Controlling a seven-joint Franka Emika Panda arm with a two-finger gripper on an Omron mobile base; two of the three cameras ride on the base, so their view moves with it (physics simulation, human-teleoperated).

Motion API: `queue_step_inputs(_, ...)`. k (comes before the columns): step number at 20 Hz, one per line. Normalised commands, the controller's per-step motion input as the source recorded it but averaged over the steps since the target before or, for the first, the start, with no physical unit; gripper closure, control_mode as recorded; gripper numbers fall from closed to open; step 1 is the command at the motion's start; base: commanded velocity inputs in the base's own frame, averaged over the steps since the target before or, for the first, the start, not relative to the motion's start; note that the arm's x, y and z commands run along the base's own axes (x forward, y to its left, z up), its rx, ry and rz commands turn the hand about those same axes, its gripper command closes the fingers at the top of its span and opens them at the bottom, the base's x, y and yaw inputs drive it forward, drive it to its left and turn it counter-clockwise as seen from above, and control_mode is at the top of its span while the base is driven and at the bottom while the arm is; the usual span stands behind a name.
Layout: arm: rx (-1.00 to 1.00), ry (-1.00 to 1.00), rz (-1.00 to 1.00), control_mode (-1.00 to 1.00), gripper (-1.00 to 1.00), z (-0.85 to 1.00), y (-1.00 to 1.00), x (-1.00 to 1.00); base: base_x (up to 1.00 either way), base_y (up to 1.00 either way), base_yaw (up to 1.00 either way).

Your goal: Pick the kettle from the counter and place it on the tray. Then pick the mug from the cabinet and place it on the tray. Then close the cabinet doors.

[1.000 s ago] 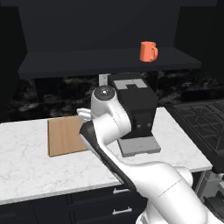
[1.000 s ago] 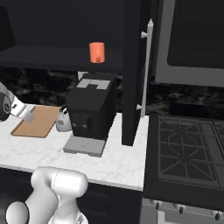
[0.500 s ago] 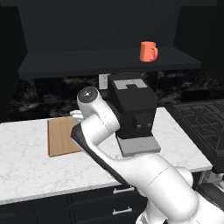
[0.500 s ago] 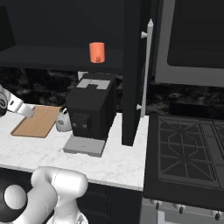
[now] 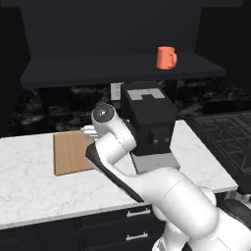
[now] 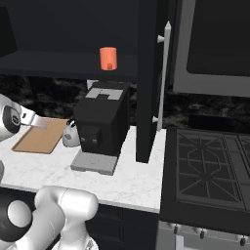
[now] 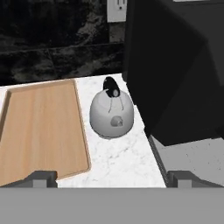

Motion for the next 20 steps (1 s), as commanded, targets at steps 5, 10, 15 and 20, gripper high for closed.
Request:
queue_step_inputs(5, -0.02, 0.05, 0.00, -1.00, -1.00, -0.21, -0.12, 0.55, 0.00, 0.00, 0.00)
queue_step_inputs(10, 0.00, 0.06, 0.00, -1.00, -1.00, -0.15, -0.07, 0.29, 0.00, 0.00, 0.00)
queue_step_inputs(15, 0.00, 0.02, 0.00, -1.00, -1.00, -0.13, -0.02, 0.23, 0.00, 0.00, 0.00)
queue_step_inputs(20, -0.02, 0.01, 0.00, -1.00, -1.00, -0.14, -0.03, 0.23, 0.00, 0.00, 0.00)
